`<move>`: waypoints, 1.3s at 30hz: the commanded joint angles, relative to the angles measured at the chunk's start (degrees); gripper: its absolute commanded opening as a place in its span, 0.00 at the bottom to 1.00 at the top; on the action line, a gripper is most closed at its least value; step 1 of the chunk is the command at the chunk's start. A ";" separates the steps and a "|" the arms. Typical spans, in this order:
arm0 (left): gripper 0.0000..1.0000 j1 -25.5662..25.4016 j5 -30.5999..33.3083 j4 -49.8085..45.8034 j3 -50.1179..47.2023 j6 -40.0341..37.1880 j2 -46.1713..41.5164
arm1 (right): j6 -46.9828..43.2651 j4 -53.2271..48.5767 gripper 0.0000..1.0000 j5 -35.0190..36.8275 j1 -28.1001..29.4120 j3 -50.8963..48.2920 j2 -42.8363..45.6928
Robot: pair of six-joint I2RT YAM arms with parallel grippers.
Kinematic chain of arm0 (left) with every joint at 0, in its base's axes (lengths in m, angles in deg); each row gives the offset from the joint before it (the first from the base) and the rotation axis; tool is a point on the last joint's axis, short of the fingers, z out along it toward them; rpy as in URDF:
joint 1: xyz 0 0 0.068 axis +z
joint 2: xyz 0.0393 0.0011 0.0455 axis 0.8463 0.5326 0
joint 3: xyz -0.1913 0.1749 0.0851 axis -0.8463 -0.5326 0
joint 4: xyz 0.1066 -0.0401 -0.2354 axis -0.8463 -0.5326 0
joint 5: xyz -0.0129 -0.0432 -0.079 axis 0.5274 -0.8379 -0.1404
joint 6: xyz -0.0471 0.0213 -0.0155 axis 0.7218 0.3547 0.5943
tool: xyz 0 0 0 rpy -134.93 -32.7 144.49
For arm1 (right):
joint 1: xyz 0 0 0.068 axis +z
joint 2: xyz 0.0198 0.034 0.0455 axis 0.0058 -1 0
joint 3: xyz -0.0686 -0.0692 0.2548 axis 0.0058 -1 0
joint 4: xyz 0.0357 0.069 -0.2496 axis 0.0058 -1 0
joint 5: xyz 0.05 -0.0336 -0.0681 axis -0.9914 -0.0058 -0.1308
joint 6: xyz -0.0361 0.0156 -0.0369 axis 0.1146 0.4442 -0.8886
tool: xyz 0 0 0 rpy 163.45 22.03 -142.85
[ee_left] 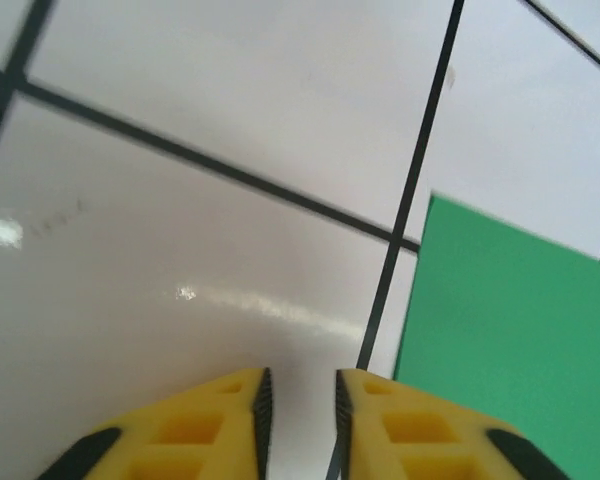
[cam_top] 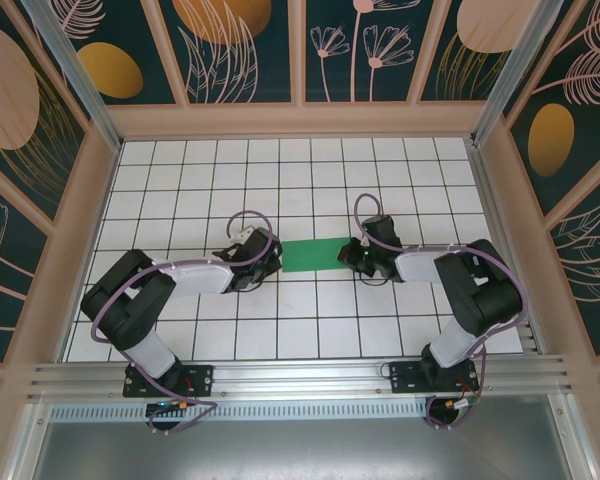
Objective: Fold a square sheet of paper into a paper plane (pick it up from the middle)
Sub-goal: First fold in half a square sheet of paper at the center of the table, then rotate the paper at the center of the table.
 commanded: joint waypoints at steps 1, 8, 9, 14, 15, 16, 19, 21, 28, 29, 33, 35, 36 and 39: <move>0.33 1.71 2.55 -7.10 5.05 -8.32 -2.60 | -7.32 -12.63 0.00 5.35 0.78 5.34 2.43; 0.58 9.11 1.62 -10.35 8.41 -14.26 -5.64 | -8.67 -18.21 0.07 9.02 7.87 16.72 -1.93; 0.61 10.17 1.46 -10.31 8.31 -14.63 -6.28 | -8.66 -18.28 0.07 9.12 8.82 18.42 -3.40; 0.85 15.86 0.36 -11.73 8.03 -16.34 -8.86 | -7.99 -20.00 0.07 8.30 13.13 28.85 -13.48; 0.88 16.60 0.44 -12.12 7.82 -16.50 -9.22 | -7.89 -20.46 0.07 8.33 13.84 30.60 -14.96; 0.92 17.60 0.53 -12.56 7.61 -16.69 -9.67 | -7.87 -21.03 0.07 8.46 14.57 32.63 -16.83; 0.99 20.69 -0.75 -13.21 6.43 -17.43 -11.01 | -7.52 -22.89 0.07 8.35 16.08 37.47 -21.45; 0.98 22.41 -1.19 -13.55 5.84 -17.86 -11.81 | -7.43 -23.77 0.07 8.51 16.80 39.47 -23.61; 0.99 24.96 -1.81 -15.23 5.26 -19.67 -13.17 | -10.16 -29.98 0.06 6.43 19.27 41.65 -26.97; 0.99 25.08 -2.09 -15.23 5.34 -19.76 -13.26 | -11.87 -31.45 0.06 5.04 19.71 41.39 -26.91; 0.98 25.43 -3.14 -15.06 6.17 -20.42 -12.55 | -20.07 -37.41 0.06 3.83 21.88 37.22 -23.67; 0.99 25.44 -4.24 -15.14 7.00 -20.76 -11.71 | -21.71 -38.86 0.06 4.20 21.95 34.28 -20.50; 0.99 25.45 -4.99 -15.07 7.30 -20.97 -11.39 | -21.73 -38.80 0.06 4.36 21.71 32.93 -18.38; 0.99 25.46 -7.05 -14.63 7.65 -21.27 -10.70 | -17.59 -37.54 0.11 6.58 20.51 31.51 -12.97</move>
